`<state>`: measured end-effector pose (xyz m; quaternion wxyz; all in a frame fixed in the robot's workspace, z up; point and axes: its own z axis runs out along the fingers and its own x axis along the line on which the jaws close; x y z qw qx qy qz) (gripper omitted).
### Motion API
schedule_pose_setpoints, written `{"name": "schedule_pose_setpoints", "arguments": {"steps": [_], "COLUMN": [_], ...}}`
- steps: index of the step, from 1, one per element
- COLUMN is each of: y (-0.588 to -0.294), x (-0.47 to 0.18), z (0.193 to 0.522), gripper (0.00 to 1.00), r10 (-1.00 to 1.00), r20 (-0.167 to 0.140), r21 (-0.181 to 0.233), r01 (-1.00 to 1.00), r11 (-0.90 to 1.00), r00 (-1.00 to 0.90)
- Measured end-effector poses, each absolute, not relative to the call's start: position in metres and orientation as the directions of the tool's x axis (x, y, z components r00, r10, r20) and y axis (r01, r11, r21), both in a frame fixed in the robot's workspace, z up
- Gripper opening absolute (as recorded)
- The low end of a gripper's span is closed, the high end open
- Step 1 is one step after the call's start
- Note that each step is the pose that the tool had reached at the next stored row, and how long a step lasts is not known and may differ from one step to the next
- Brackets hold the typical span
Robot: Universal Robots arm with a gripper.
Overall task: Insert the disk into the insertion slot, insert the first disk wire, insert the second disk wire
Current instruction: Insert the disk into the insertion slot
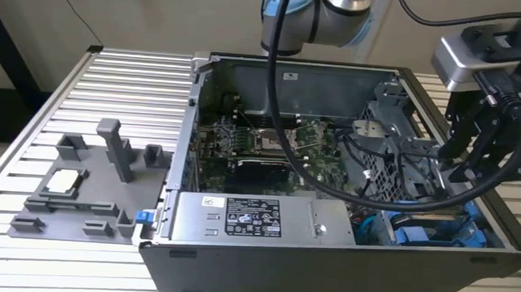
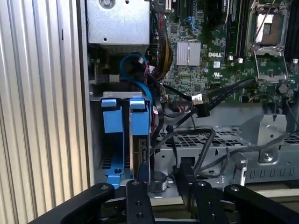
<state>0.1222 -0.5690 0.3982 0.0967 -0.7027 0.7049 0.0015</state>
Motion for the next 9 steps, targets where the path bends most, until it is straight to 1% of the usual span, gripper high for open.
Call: {"name": "schedule_pose_setpoints", "arguments": {"steps": [2, 9], "y": [-0.5675, -0.5671], "x": [0.1222, 0.1222], "z": [0.3974, 0.3925], "gripper": [0.40, 0.40], "r10": [-0.989, -0.983], "r20": [-0.147, -0.147], "r21": [-0.139, -0.152], "r01": [-0.990, -0.984], "r11": [0.009, -0.089], "r00": [0.012, 0.111]}}
